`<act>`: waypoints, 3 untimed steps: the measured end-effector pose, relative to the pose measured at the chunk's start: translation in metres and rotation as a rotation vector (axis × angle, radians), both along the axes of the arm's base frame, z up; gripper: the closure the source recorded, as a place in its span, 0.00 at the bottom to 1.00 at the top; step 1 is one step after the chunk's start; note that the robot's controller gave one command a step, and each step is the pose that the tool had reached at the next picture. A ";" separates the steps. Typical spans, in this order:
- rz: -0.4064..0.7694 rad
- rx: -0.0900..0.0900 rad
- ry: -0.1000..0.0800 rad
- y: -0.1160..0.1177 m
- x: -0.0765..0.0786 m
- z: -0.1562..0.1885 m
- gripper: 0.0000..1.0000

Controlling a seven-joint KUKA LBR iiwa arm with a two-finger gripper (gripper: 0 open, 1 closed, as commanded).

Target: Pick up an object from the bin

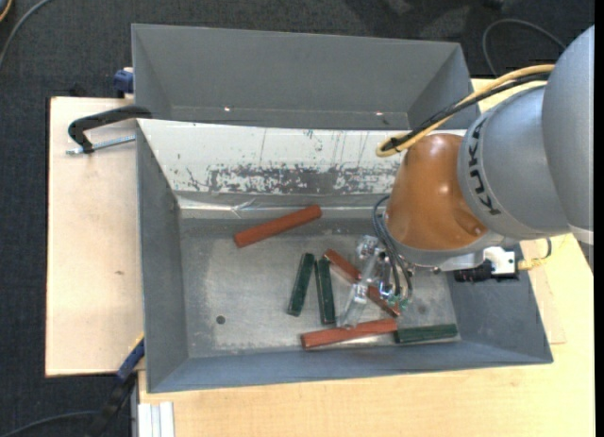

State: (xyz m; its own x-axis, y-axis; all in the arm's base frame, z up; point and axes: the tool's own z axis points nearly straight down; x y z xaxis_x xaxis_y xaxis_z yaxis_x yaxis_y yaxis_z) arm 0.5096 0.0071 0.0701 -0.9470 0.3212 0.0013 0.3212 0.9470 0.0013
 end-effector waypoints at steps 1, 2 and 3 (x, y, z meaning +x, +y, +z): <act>-0.150 0.000 -0.006 0.021 0.047 0.001 0.00; -0.149 -0.003 0.001 -0.016 0.023 0.005 0.00; -0.145 -0.001 -0.001 -0.013 0.024 0.004 1.00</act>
Offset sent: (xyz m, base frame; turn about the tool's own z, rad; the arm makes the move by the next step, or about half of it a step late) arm 0.0452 0.0196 -0.0001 0.1522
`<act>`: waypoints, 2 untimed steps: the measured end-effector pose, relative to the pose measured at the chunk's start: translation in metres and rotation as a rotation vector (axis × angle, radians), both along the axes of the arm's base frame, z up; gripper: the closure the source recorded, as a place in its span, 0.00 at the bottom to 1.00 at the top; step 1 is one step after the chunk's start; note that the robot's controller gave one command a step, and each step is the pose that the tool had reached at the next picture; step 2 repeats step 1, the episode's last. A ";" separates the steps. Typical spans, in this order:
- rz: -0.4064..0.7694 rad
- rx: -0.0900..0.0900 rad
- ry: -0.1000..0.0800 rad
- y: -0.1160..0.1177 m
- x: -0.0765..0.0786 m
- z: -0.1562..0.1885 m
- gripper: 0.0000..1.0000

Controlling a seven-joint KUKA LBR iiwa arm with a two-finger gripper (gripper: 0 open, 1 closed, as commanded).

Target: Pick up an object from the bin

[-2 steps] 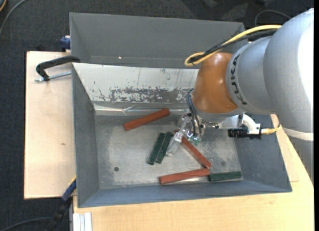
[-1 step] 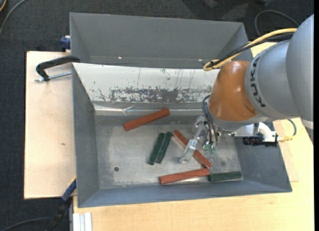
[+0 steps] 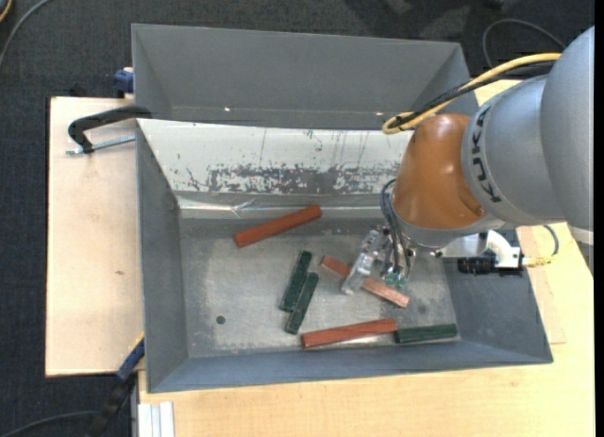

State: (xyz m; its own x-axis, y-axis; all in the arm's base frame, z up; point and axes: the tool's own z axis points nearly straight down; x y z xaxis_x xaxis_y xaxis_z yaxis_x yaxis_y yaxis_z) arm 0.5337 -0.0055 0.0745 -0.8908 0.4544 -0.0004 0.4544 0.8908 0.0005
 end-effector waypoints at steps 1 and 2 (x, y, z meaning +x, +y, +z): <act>-0.009 0.001 -0.014 0.022 0.021 0.174 1.00; -0.009 0.001 -0.014 0.022 0.021 0.174 1.00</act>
Offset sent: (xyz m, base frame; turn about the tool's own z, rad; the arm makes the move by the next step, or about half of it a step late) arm 0.0178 0.0205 0.1682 0.0119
